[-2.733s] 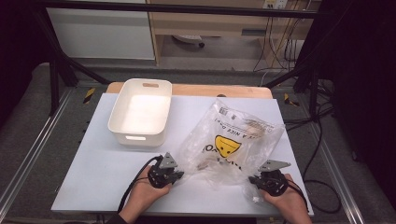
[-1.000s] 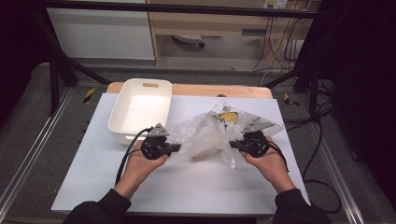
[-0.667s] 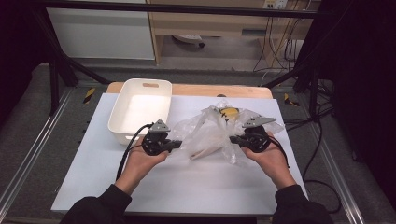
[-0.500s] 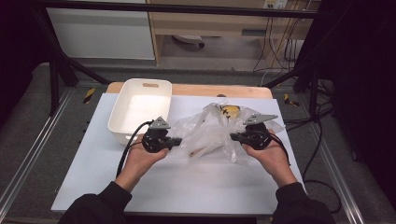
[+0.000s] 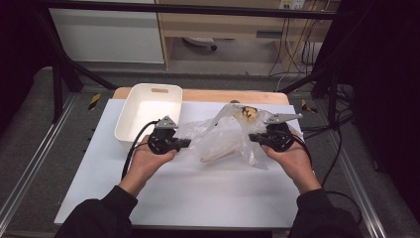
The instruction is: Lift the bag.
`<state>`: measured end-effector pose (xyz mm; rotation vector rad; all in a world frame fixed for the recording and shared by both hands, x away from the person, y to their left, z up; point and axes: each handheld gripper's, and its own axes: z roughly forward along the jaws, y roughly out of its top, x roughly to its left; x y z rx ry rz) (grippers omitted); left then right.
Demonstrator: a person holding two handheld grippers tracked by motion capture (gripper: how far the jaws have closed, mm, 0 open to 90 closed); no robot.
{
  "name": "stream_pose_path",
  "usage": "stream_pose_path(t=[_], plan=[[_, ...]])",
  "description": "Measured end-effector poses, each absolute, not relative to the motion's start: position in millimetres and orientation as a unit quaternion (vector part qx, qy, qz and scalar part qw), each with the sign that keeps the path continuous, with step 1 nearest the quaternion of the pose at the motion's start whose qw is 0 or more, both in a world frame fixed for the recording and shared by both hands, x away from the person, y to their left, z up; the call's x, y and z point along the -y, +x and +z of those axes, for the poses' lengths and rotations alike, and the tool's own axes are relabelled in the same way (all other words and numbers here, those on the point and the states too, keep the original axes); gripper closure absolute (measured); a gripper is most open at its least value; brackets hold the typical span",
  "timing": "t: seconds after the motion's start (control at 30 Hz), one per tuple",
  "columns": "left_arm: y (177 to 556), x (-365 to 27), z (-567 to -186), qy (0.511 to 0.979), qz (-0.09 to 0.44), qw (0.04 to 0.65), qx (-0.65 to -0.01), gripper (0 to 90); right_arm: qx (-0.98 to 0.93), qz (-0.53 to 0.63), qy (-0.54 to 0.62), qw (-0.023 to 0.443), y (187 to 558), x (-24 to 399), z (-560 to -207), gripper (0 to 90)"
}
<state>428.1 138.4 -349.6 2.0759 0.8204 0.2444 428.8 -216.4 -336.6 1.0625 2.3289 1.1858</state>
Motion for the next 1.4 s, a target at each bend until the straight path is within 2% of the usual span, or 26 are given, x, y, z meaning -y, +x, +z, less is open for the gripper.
stream_pose_path(t=[1.4], plan=[[453,-155,-308,0.82,0.12,0.441,-0.344,90.0,-0.791,0.432,0.392,0.183,440,246,-295,90.0]])
